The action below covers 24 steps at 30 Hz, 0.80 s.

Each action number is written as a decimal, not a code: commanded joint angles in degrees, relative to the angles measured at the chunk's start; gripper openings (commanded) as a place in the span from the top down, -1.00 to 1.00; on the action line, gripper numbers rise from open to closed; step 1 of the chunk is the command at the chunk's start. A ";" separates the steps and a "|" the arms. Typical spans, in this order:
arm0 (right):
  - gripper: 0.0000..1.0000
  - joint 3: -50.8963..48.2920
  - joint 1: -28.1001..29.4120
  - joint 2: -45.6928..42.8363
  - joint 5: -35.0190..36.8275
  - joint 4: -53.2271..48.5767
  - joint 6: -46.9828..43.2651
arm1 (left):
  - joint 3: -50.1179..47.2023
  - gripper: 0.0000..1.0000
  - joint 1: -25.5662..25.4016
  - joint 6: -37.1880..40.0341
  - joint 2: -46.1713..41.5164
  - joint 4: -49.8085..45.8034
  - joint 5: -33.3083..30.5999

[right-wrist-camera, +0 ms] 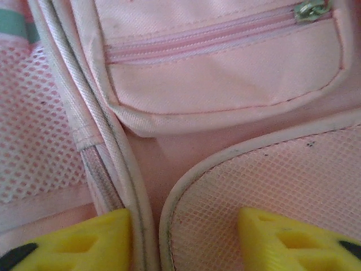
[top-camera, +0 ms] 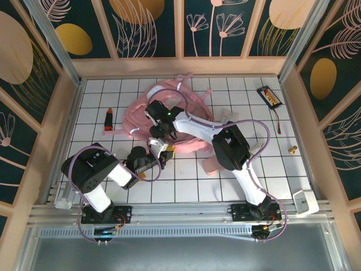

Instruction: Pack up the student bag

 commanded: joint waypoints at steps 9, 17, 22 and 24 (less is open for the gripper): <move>1.00 9.86 -1.90 6.81 9.68 1.08 27.82 | -0.68 1.00 -0.37 0.99 -3.59 2.74 -0.57; 1.00 18.85 -6.13 10.93 -2.52 5.02 49.24 | -1.44 1.00 -0.31 2.09 -6.47 -2.36 -1.28; 1.00 22.65 -7.43 13.83 -11.20 11.13 54.50 | -0.13 1.00 -0.37 2.41 -6.52 -4.40 -0.71; 1.00 22.99 -7.02 14.91 -14.27 13.64 55.15 | 0.96 1.00 -0.34 1.98 -5.56 -3.91 0.67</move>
